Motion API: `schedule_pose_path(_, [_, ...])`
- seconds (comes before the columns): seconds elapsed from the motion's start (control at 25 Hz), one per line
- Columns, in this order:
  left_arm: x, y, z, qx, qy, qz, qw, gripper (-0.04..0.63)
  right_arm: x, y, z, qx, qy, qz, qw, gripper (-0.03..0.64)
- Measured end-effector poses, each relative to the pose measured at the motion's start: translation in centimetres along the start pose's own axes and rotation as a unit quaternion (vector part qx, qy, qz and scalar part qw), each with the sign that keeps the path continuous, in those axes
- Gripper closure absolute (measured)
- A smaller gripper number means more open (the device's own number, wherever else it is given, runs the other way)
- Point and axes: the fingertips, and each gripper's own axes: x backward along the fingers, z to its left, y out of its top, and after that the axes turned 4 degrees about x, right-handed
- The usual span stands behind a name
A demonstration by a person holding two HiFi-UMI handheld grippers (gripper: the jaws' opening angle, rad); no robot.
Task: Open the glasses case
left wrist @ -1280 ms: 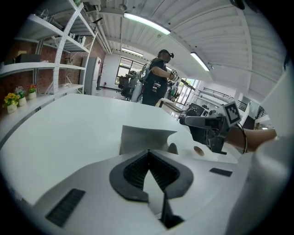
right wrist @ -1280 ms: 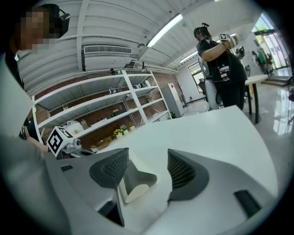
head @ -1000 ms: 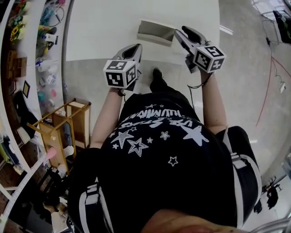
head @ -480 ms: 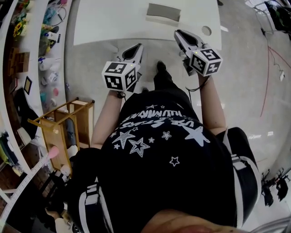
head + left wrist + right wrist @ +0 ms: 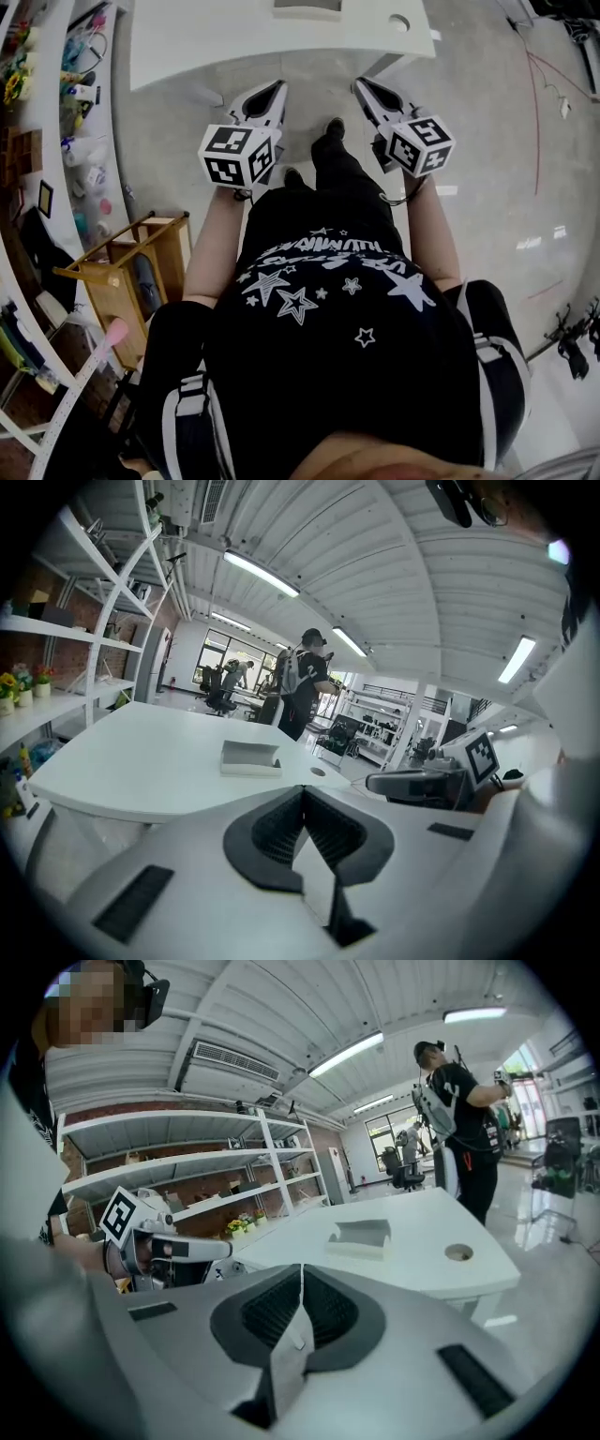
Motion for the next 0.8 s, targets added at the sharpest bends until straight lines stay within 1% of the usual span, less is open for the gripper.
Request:
schedule_pose_path(0.12, [0.2, 0.1, -1.7, 0.006, -0.010, -0.009, 0.9999, 0.584, 1.6, -1.1, -0.3, -0.007, -0.008, 0.012, 1.000, 0.600])
schedule_pose_path(0.24, [0.7, 0.3, -2.9, 0.006, -0.008, -0.016, 0.9998, 0.584, 2.4, -1.1, -0.1, -0.009, -0.003, 0.013, 1.000, 0.600])
schedule_pose_path(0.56, [2.8, 0.1, -7.5, 0.004, 0.023, -0.046, 0.9987, 0.584, 5.5, -1.3, 1.6, 0.009, 0.051, 0.002, 0.999, 0.601])
schedule_pose_path(0.8, [5.0, -1.5, -12.6, -0.004, 0.027, -0.061, 0.9978, 0.584, 10.6, -2.8, 3.0, 0.015, 0.068, -0.010, 0.998, 0.601])
